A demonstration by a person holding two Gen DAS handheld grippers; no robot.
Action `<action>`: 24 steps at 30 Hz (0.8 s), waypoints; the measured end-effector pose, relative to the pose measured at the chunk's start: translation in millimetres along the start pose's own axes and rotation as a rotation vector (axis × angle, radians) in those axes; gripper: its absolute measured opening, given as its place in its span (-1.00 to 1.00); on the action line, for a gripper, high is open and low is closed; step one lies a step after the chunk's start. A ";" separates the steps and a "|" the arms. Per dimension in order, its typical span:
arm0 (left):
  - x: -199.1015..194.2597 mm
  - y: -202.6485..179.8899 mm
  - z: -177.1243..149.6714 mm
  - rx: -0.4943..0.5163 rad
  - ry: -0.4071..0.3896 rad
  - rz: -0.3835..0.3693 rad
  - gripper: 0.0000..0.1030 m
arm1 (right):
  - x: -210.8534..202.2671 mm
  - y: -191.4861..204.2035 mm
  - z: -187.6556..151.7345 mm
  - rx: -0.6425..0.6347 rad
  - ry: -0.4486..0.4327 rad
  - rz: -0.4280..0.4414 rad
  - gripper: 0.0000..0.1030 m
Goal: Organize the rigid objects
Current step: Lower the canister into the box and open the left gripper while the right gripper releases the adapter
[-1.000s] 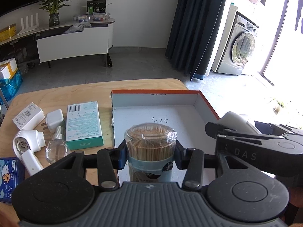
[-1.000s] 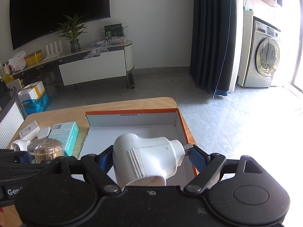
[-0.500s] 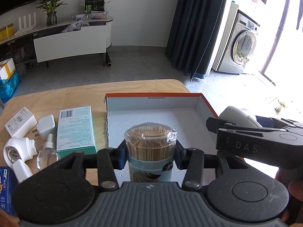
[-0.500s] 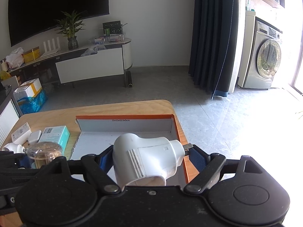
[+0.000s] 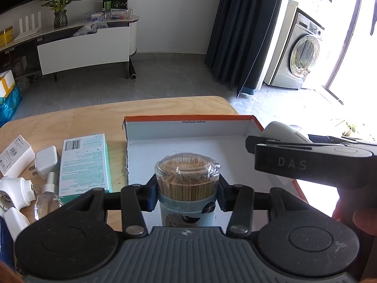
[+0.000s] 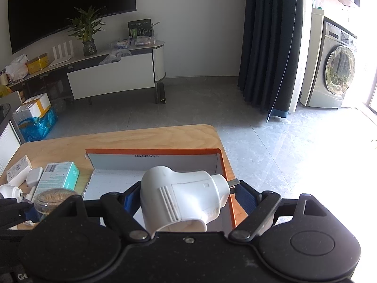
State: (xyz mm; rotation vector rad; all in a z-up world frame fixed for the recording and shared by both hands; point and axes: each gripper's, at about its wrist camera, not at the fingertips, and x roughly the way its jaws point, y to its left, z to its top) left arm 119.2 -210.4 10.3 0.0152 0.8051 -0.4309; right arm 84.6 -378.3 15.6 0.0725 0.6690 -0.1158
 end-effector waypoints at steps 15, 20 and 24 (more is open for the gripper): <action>30.8 -14.1 14.8 0.005 0.034 -0.026 -0.08 | 13.6 -20.7 25.7 0.064 -0.039 0.082 0.91; 40.7 -19.4 19.8 -0.001 0.039 -0.039 -0.07 | -3.3 -28.3 27.2 0.043 -0.091 0.020 0.92; 50.0 -22.2 26.6 -0.014 0.038 -0.074 -0.04 | -19.6 -33.9 23.8 0.069 -0.118 0.026 0.91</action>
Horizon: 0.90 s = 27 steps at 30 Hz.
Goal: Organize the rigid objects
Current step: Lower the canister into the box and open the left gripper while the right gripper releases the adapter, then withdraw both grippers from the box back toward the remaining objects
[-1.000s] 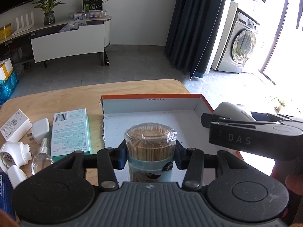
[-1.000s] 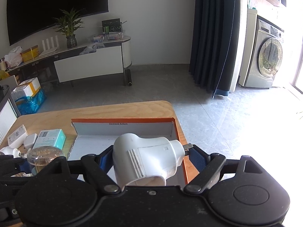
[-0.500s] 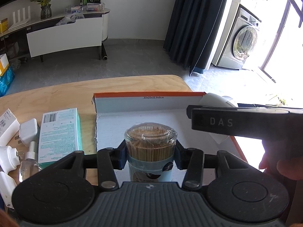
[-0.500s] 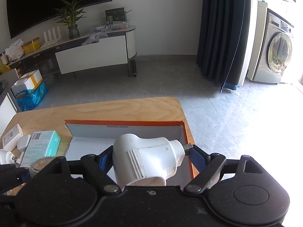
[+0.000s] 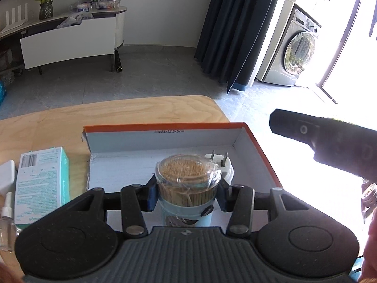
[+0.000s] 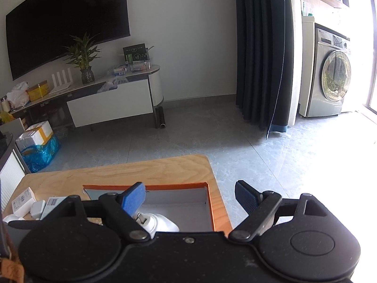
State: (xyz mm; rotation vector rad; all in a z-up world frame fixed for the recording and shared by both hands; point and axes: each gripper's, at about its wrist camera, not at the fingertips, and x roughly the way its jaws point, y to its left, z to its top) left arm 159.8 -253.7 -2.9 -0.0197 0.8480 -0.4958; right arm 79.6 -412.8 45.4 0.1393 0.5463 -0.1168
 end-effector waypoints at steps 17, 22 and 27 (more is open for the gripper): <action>-72.0 20.1 -15.8 -0.026 -0.040 0.151 0.67 | -48.0 15.3 -24.4 0.024 0.002 0.006 0.91; -89.6 28.2 -27.8 -0.020 -0.034 0.179 0.72 | -55.0 25.8 -39.6 0.014 0.034 0.014 0.92; -104.6 39.5 -36.0 -0.035 -0.036 0.195 0.73 | -62.1 41.8 -50.5 0.006 0.058 0.040 0.92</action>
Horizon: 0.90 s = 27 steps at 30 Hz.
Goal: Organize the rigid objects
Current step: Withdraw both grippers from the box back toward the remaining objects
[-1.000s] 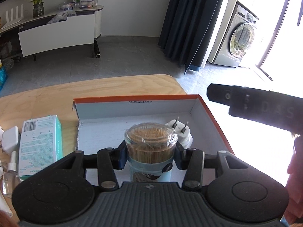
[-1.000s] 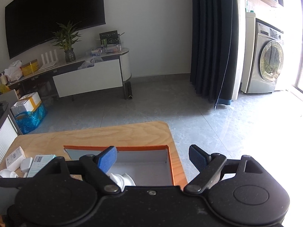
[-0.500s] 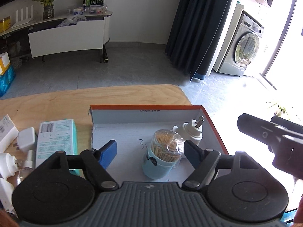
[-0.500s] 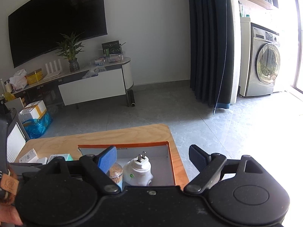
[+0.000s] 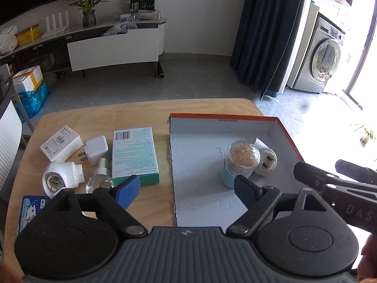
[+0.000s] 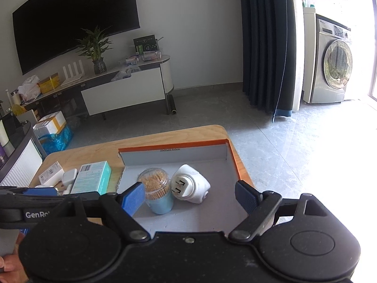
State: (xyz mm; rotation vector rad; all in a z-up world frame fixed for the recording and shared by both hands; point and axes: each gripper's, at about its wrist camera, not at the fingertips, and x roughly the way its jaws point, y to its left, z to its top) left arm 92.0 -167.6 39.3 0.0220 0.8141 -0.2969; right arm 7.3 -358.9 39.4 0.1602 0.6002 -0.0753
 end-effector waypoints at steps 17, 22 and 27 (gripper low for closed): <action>-33.9 46.3 -22.6 -0.051 -0.035 0.092 0.73 | -14.0 59.1 -20.8 -0.055 0.027 0.091 0.92; -39.6 59.1 -30.1 -0.069 -0.040 0.099 0.73 | -16.4 71.9 -24.4 -0.076 0.032 0.108 0.92; -45.8 69.1 -35.5 -0.083 -0.046 0.111 0.73 | -18.0 81.9 -28.1 -0.092 0.038 0.123 0.92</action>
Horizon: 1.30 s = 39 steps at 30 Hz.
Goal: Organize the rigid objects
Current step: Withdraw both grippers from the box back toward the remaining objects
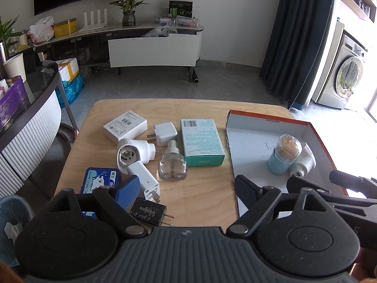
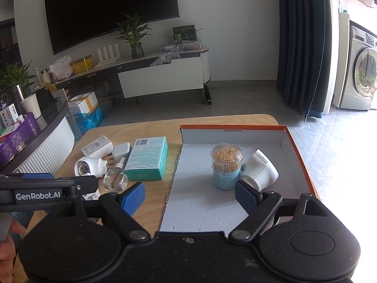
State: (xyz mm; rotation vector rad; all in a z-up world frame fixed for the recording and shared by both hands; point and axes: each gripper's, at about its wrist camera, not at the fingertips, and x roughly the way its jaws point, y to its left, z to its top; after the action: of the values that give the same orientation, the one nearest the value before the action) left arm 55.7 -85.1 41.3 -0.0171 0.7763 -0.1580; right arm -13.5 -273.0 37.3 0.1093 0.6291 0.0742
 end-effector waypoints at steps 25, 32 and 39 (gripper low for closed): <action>-10.2 52.9 -16.0 -0.073 0.013 0.058 0.73 | 13.5 52.7 -9.8 -0.078 0.047 0.073 0.92; -10.6 65.5 -21.5 -0.098 0.016 0.066 0.73 | 17.5 63.8 -13.8 -0.098 0.058 0.088 0.92; -9.8 82.1 -32.2 -0.139 0.017 0.058 0.74 | 23.7 76.9 -20.9 -0.119 0.078 0.116 0.92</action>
State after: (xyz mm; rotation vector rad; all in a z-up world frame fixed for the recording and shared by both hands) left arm 37.4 -1.2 19.1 -0.1254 0.8027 -0.0487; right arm -9.6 -192.6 16.3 0.0281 0.6945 0.2279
